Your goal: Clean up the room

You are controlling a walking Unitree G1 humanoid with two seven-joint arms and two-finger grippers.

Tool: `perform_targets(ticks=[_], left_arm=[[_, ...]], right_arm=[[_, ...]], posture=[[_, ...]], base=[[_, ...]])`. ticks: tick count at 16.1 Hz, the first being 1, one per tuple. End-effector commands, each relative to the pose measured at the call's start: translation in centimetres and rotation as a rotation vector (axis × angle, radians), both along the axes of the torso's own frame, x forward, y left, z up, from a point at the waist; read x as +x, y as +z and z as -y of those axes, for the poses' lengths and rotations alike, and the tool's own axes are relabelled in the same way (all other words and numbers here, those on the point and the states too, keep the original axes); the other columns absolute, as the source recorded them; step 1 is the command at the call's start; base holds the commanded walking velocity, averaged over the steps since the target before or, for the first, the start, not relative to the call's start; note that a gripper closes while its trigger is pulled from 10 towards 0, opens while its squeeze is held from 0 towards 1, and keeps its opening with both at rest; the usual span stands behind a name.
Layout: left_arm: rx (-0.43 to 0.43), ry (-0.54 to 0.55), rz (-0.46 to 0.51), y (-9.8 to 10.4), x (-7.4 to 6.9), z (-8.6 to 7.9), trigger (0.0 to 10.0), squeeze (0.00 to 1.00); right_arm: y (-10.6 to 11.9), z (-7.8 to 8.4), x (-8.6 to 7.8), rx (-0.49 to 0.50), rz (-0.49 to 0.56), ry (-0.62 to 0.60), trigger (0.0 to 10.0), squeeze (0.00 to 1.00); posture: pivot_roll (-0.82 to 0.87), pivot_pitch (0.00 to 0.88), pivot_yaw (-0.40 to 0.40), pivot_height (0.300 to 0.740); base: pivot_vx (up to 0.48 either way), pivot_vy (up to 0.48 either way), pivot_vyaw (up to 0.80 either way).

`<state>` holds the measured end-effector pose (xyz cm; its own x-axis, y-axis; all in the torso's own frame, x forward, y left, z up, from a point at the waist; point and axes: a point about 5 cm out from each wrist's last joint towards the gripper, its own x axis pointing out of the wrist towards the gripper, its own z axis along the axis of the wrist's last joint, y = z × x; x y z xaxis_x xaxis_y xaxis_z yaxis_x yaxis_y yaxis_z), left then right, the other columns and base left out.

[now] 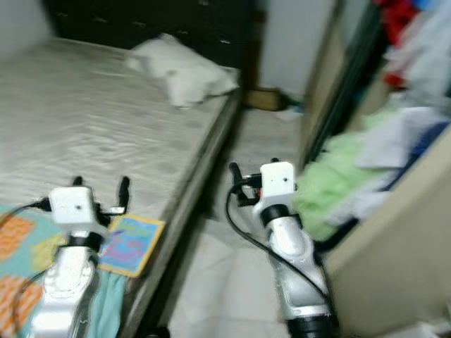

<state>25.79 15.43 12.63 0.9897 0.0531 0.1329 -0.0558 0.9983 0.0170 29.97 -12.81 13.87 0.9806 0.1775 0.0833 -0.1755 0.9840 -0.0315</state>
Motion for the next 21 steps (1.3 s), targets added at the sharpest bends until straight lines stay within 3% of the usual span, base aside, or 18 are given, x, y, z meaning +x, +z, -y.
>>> perform_targets(ticks=[1,21], left_arm=[[0.009,0.014,0.0,0.0,-0.1,-0.5,10.0,0.0],[0.006,0.001,0.009,0.2,0.7,-0.2,10.0,0.0]], right_arm=[[0.5,-0.2,0.2,0.012,0.011,0.002,10.0,0.0],[0.9,-1.2,0.8,0.025,0.023,0.031,10.0,0.0]], posture=[[-0.05,0.093,-0.088,0.74],[-0.06,0.089,-0.09,0.74]], base=[[0.0,0.0,0.8],[0.0,0.0,0.8]])
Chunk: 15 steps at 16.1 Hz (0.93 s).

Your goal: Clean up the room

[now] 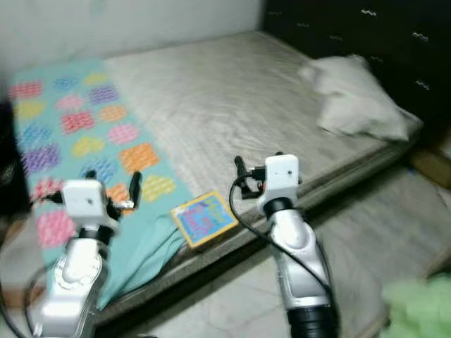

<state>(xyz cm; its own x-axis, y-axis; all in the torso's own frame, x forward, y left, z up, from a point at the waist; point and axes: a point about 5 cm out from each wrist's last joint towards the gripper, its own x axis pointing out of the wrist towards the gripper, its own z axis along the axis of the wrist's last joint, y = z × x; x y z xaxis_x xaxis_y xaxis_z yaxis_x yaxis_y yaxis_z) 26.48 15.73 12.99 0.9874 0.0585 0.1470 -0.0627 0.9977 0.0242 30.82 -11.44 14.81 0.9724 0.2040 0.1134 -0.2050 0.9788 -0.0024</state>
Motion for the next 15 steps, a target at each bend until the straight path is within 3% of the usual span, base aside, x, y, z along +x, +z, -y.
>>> perform_targets(ticks=[1,11,15], left_arm=[[-0.004,-0.01,-0.008,-0.16,-0.02,0.16,10.0,0.0],[-0.028,-0.06,-0.026,-0.44,-0.1,0.56,10.0,0.0],[-0.014,-0.072,-0.034,-0.65,0.1,0.48,10.0,0.0]], right_arm=[[-0.09,0.16,-0.01,-0.009,0.0,0.001,10.0,0.0],[-0.21,-0.45,0.0,0.006,-0.005,0.037,10.0,0.0],[-0.6,-0.74,-0.1,0.03,-0.017,0.048,10.0,0.0]], posture=[[-0.06,0.088,-0.09,0.74],[-0.06,0.086,-0.088,0.74],[-0.06,0.068,-0.065,0.74]], base=[[0.0,0.0,0.8],[0.0,0.0,0.8],[0.0,0.0,0.0]])
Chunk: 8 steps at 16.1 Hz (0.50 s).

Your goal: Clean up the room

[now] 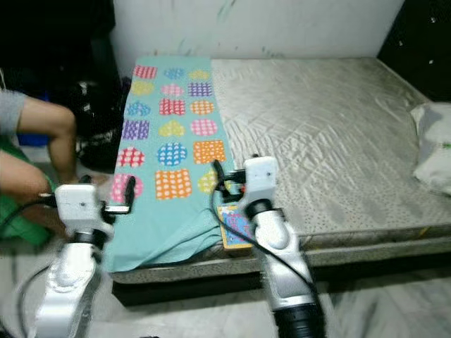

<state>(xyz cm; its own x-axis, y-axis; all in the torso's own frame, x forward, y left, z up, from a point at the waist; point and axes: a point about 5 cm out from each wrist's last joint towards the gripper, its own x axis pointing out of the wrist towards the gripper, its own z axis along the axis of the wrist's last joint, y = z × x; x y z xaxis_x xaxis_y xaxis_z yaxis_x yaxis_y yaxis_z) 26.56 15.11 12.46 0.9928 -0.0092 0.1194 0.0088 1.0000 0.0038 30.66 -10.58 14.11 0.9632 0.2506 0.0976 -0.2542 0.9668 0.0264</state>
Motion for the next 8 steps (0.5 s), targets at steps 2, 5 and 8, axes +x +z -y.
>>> perform_targets(ticks=[2,5,8], left_arm=[[0.028,-0.014,-0.008,-0.2,0.2,-0.2,10.0,0.0],[0.073,0.003,-0.031,-1.0,0.1,-1.7,10.0,0.0],[0.096,0.051,-0.058,-1.7,-0.8,-3.8,10.0,0.0]], right_arm=[[0.0,0.3,-0.1,0.017,0.007,-0.012,10.0,0.0],[-0.5,1.2,-0.6,0.013,-0.002,-0.029,10.0,0.0],[-1.8,4.5,-1.7,-0.064,-0.041,-0.062,10.0,0.0]], posture=[[-0.06,0.058,-0.044,0.74],[-0.05,0.052,-0.037,0.74],[-0.06,0.055,-0.044,0.74]], base=[[0.0,0.0,0.0],[0.0,0.0,0.0],[0.0,0.0,0.0]])
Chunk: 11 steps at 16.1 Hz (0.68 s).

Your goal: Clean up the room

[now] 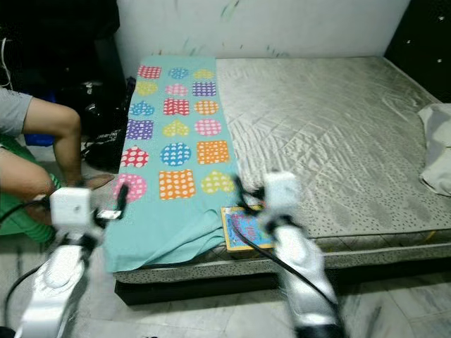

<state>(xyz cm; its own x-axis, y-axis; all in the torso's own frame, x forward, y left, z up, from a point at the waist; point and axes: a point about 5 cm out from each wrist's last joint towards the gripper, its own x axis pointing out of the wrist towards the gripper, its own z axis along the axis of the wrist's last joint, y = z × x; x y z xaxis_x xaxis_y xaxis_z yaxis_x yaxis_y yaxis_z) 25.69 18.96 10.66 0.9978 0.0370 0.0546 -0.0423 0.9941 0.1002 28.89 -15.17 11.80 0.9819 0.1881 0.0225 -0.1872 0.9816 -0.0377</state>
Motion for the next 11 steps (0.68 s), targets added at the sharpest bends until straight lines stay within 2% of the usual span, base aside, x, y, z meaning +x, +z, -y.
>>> perform_targets(ticks=[1,7,8,9,11], left_arm=[[0.002,0.002,0.005,0.0,-0.2,0.0,10.0,0.0],[0.032,0.014,0.0,-0.1,-0.6,-1.2,10.0,0.0],[0.037,0.017,-0.004,-0.3,-1.0,-1.7,10.0,0.0],[0.037,0.02,-0.008,-0.4,-1.2,-1.8,10.0,0.0],[0.031,0.028,-0.016,-0.6,-1.5,-1.7,10.0,0.0]], right_arm=[[0.6,0.4,0.2,0.005,0.021,0.0,10.0,0.0],[0.7,0.5,0.1,-0.015,0.03,0.001,10.0,0.0],[0.2,1.9,-0.7,-0.038,0.007,-0.018,10.0,0.0],[0.1,2.6,-1.0,-0.046,-0.002,-0.037,10.0,0.0],[0.0,3.1,-1.4,-0.054,-0.008,-0.051,10.0,0.0]], posture=[[-0.06,0.053,-0.043,0.74],[-0.05,0.058,-0.047,0.74],[-0.05,0.065,-0.055,0.74],[-0.06,0.067,-0.056,0.74],[-0.06,0.075,-0.054,0.74]], base=[[0.0,0.0,0.0],[0.0,0.0,0.0],[0.0,0.0,0.0],[0.0,0.0,0.0],[0.0,0.0,0.0]])
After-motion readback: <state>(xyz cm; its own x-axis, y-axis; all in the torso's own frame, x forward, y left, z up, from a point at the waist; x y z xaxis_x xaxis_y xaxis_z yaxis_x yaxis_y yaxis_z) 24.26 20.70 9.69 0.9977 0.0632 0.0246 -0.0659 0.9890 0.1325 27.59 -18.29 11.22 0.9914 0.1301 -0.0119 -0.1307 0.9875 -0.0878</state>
